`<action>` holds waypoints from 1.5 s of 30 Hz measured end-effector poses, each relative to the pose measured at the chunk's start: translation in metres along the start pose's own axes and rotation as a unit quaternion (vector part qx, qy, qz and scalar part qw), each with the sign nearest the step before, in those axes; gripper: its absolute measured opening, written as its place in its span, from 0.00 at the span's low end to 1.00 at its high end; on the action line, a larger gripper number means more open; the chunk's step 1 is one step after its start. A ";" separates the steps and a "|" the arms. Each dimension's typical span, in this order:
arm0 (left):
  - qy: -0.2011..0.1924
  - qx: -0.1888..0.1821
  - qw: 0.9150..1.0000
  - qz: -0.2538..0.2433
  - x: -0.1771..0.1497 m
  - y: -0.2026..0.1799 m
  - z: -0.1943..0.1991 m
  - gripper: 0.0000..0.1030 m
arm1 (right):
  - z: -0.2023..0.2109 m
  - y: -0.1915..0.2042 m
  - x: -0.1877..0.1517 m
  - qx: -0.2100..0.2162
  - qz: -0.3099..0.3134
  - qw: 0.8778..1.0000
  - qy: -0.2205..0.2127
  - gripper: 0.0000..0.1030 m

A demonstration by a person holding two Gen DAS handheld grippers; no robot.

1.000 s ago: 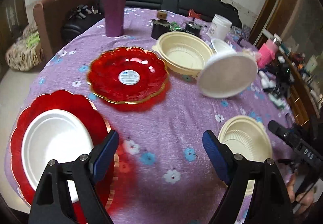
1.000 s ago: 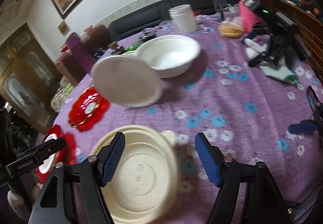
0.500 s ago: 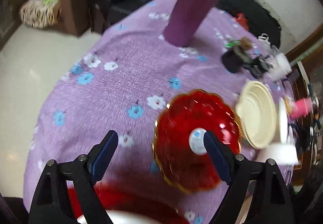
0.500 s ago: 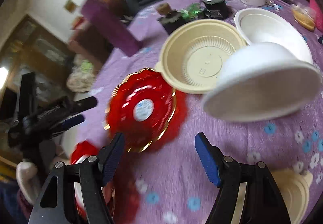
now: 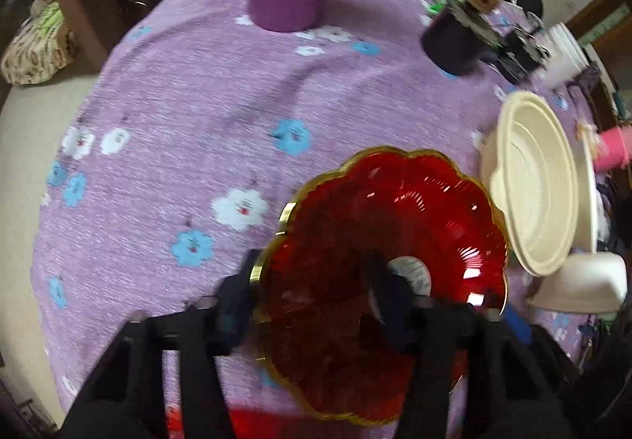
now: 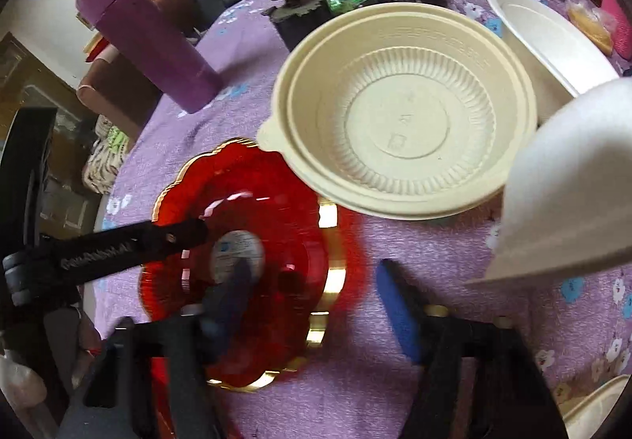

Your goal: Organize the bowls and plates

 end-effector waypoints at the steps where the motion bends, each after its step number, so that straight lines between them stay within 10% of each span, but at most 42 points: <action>1: -0.002 0.001 1.000 0.000 -0.002 0.000 0.002 0.46 | 0.000 0.000 -0.002 -0.004 0.001 1.000 0.003 0.48; 26: -0.172 0.017 0.983 0.058 -0.104 0.066 0.161 0.46 | 0.096 0.087 -0.072 0.093 0.112 0.988 -0.053 0.36; 45: -0.201 0.050 0.974 0.088 -0.172 0.110 0.140 0.46 | 0.073 0.113 -0.141 0.069 0.190 0.978 -0.047 0.36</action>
Point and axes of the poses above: each gripper's, at about its wrist camera, not at the fingertips, and z roughly against the way its jaws point, y to its left, x to its top, the point moved 10 cm from there along -z, roughly the way its jaws point, and after that the axes turned 5 degrees about -y, right-handed, at the moved point
